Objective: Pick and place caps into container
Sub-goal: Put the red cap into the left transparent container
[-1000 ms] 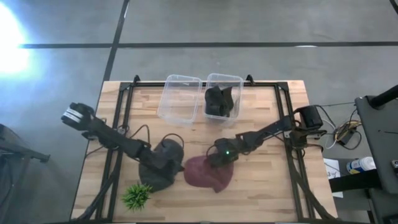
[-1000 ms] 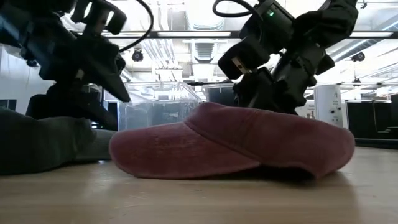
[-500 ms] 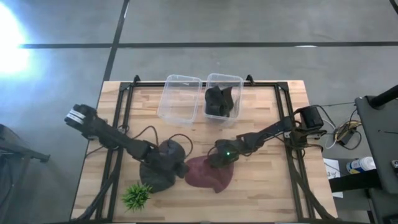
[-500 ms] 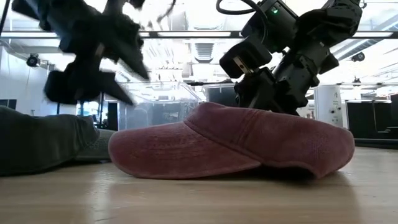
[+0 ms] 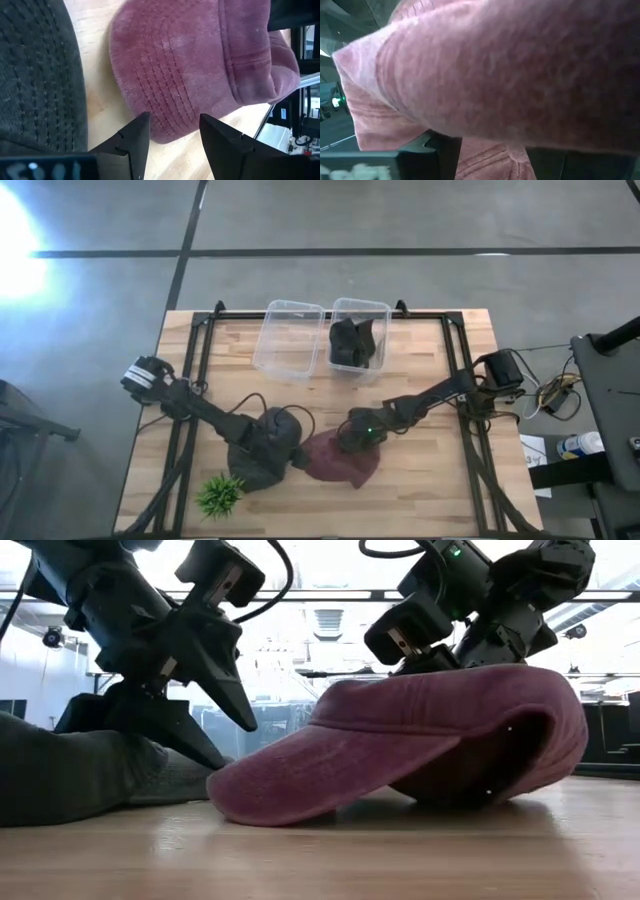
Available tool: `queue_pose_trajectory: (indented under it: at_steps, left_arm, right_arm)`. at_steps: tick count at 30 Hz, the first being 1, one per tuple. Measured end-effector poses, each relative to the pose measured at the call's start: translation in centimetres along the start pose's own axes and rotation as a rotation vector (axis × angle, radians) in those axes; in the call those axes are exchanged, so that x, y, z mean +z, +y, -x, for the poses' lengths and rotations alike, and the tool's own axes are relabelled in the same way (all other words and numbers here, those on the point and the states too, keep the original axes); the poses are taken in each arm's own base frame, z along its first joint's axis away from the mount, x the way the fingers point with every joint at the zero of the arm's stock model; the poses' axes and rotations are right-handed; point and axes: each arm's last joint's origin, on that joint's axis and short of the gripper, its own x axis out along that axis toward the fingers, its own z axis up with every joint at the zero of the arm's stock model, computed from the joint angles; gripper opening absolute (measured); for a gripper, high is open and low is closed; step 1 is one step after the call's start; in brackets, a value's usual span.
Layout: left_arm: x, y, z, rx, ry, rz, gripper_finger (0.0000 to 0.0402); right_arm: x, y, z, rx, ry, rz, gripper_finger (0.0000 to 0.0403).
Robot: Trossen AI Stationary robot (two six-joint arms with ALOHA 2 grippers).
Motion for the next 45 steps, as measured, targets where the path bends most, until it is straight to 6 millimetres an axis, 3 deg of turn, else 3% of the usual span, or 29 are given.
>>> queue_pose_trajectory:
  at_steps: [8, 13, 23, 26, 34, 38, 45]
  left_arm:
    - [-0.8, 0.6, 1.0, 0.079, -0.001, 0.011, 0.0171]
    - [-0.8, 0.6, 0.5, 0.059, -0.03, 0.019, 0.0171]
    - [-0.6, -0.5, -2.4, -0.176, -0.07, -0.019, 0.0171]
    - [-0.4, -1.4, -2.2, -0.266, -0.118, -0.047, 0.0171]
    - [1.0, -2.4, -0.9, -0.292, -0.171, -0.152, 0.0169]
    - [1.4, -2.8, 0.2, -0.286, -0.165, -0.19, 0.0136]
    - [2.0, -2.4, 3.4, -0.118, -0.21, -0.267, 0.0017]
  right_arm:
    - [-0.3, -0.2, -0.1, -0.018, 0.008, 0.001, 0.0192]
    - [-0.2, 0.1, -0.1, -0.012, 0.008, -0.001, 0.0192]
    - [0.0, 0.7, -0.7, -0.005, 0.008, -0.003, 0.0192]
    - [0.1, 1.1, -1.1, 0.001, 0.018, 0.0, 0.0192]
    - [0.9, 2.6, -1.0, 0.028, -0.042, 0.064, 0.0192]
    - [1.2, 3.5, -0.6, 0.036, -0.055, 0.123, 0.0192]
    - [1.0, 4.0, 0.6, 0.019, -0.041, 0.201, 0.0192]
